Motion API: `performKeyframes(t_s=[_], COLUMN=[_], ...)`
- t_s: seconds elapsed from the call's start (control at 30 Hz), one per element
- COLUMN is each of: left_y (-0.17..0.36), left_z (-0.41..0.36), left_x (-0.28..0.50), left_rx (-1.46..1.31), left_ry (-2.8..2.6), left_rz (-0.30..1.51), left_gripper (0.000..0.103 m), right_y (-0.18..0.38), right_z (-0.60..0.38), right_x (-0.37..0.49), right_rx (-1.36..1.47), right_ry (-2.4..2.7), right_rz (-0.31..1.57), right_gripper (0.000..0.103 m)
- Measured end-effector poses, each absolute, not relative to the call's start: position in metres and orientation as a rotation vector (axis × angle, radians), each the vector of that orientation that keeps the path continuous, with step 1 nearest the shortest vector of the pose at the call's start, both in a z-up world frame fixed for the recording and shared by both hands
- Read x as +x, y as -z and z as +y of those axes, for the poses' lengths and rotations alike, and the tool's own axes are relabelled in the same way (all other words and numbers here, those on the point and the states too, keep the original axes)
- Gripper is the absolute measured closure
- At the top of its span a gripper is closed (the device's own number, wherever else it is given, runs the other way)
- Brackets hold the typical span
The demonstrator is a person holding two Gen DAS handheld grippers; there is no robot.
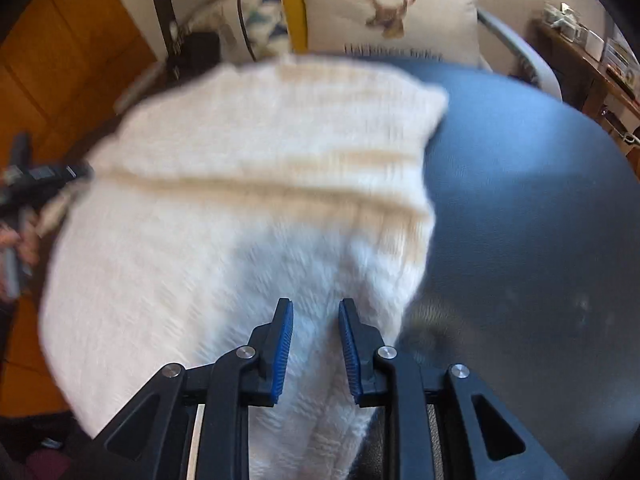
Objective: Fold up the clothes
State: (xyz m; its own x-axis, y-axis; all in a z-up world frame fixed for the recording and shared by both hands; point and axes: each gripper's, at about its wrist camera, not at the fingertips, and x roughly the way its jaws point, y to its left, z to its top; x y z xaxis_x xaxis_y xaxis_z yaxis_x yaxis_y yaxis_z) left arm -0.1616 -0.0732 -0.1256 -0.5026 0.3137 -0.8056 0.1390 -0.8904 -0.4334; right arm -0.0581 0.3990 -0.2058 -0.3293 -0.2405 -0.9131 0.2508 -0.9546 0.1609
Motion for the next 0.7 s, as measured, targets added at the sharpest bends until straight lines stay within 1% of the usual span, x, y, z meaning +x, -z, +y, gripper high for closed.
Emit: performKeyframes(t_s=[0.1, 0.17, 0.2, 0.23, 0.37, 0.47, 0.5, 0.53, 0.57, 0.63, 0.7], left_y=[0.130, 0.136, 0.141, 0.144, 0.153, 0.151, 0.149, 0.146, 0.143, 0.136, 0.126], left_z=[-0.074, -0.074, -0.074, -0.074, -0.073, -0.069, -0.066, -0.064, -0.063, -0.064, -0.066], left_x=[-0.170, -0.178, -0.183, -0.187, -0.203, -0.208, -0.208, -0.207, -0.204, -0.190, -0.178], left_rx=[-1.527, -1.546, -1.555, -1.563, -1.594, -1.594, -1.584, -1.574, -1.559, -1.490, -1.430], left_ry=[-2.490, -2.431, -2.393, -2.385, -2.360, -2.364, -2.383, -2.401, -2.410, -2.398, -2.436], left_rz=[-0.766, -0.844, -0.891, -0.916, -0.981, -0.960, -0.919, -0.879, -0.861, -0.889, -0.867], left_gripper=[0.095, 0.089, 0.087, 0.085, 0.085, 0.085, 0.085, 0.096, 0.100, 0.101, 0.102], right_y=[0.193, 0.177, 0.170, 0.165, 0.163, 0.172, 0.176, 0.181, 0.188, 0.191, 0.191], right_z=[0.403, 0.403, 0.401, 0.397, 0.369, 0.363, 0.361, 0.359, 0.358, 0.358, 0.360], right_x=[-0.062, -0.070, -0.076, -0.081, -0.122, -0.143, -0.150, -0.154, -0.157, -0.159, -0.158], right_rx=[1.566, 1.467, 1.430, 1.401, 1.377, 1.407, 1.419, 1.447, 1.489, 1.499, 1.485], right_ry=[2.357, 2.334, 2.329, 2.333, 2.348, 2.348, 2.348, 2.356, 2.367, 2.367, 2.365], right_rz=[-0.120, -0.255, -0.290, -0.301, -0.273, -0.244, -0.235, -0.211, -0.179, -0.167, -0.170], right_gripper=[0.079, 0.078, 0.078, 0.078, 0.078, 0.078, 0.078, 0.078, 0.078, 0.078, 0.078])
